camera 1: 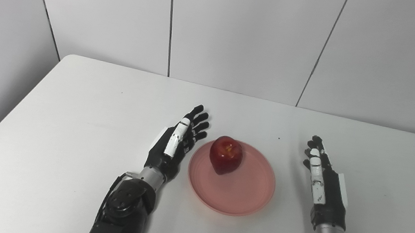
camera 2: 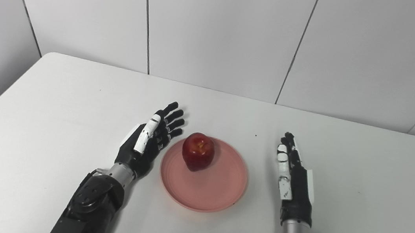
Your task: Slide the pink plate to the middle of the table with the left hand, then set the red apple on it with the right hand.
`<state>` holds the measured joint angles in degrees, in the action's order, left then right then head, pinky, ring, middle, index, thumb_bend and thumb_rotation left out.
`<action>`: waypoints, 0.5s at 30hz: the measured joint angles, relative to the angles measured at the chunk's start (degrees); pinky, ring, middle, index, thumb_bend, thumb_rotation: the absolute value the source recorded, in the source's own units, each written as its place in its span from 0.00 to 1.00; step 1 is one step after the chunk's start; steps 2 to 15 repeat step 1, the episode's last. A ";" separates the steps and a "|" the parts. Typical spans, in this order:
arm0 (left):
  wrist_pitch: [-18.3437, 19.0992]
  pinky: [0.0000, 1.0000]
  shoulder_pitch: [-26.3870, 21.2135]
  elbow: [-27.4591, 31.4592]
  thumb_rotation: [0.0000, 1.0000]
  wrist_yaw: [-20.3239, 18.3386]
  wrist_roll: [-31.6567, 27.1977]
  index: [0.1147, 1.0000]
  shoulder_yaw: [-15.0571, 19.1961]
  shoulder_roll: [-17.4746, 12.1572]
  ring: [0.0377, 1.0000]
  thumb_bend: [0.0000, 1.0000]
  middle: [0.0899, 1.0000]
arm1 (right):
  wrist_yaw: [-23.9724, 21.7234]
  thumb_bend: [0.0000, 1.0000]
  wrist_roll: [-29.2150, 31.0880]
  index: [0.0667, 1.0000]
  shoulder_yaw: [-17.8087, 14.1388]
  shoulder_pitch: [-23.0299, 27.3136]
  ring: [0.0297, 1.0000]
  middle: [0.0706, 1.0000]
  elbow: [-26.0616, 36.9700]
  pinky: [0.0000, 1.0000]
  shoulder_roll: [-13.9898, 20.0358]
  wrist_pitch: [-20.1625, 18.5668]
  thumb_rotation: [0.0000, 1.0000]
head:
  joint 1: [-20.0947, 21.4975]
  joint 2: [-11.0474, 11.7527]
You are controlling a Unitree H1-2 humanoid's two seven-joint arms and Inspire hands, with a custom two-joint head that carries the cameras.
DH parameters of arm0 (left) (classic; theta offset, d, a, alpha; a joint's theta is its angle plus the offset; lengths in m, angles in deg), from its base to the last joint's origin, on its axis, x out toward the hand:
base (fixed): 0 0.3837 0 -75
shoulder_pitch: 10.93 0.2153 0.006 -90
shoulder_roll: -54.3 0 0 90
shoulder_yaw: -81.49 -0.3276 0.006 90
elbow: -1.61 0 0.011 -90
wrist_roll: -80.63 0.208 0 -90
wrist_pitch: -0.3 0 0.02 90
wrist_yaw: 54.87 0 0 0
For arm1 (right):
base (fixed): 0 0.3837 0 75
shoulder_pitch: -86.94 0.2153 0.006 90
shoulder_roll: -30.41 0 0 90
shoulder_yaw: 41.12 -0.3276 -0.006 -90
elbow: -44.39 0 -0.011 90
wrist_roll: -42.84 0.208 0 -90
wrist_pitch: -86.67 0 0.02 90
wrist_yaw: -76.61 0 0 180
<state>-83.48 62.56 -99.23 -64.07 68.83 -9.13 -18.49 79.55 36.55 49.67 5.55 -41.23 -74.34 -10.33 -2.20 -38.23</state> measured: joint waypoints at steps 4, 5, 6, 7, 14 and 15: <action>0.00 0.92 0.00 0.01 1.00 0.00 0.00 0.91 0.00 0.00 0.93 0.39 0.93 | 0.00 0.24 -0.03 0.92 0.02 0.00 0.91 0.91 0.00 0.90 0.00 0.00 1.00 | 0.00 0.00; 0.00 0.92 0.00 0.01 1.00 0.00 0.00 0.91 0.00 0.00 0.93 0.39 0.93 | 0.00 0.24 -0.03 0.92 0.02 0.00 0.91 0.91 0.00 0.90 0.00 0.00 1.00 | 0.00 0.00; 0.00 0.92 0.00 0.01 1.00 0.00 0.00 0.91 0.00 0.00 0.93 0.39 0.93 | 0.00 0.24 -0.03 0.92 0.02 0.00 0.91 0.91 0.00 0.90 0.00 0.00 1.00 | 0.00 0.00; 0.00 0.92 0.00 0.01 1.00 0.00 0.00 0.91 0.00 0.00 0.93 0.39 0.93 | 0.00 0.24 -0.03 0.92 0.02 0.00 0.91 0.91 0.00 0.90 0.00 0.00 1.00 | 0.00 0.00; 0.00 0.92 0.00 0.01 1.00 0.00 0.00 0.91 0.00 0.00 0.93 0.39 0.93 | 0.00 0.24 -0.03 0.92 0.02 0.00 0.91 0.91 0.00 0.90 0.00 0.00 1.00 | 0.00 0.00; 0.00 0.92 0.00 0.01 1.00 0.00 0.00 0.91 0.00 0.00 0.93 0.39 0.93 | 0.00 0.24 -0.03 0.92 0.02 0.00 0.91 0.91 0.00 0.90 0.00 0.00 1.00 | 0.00 0.00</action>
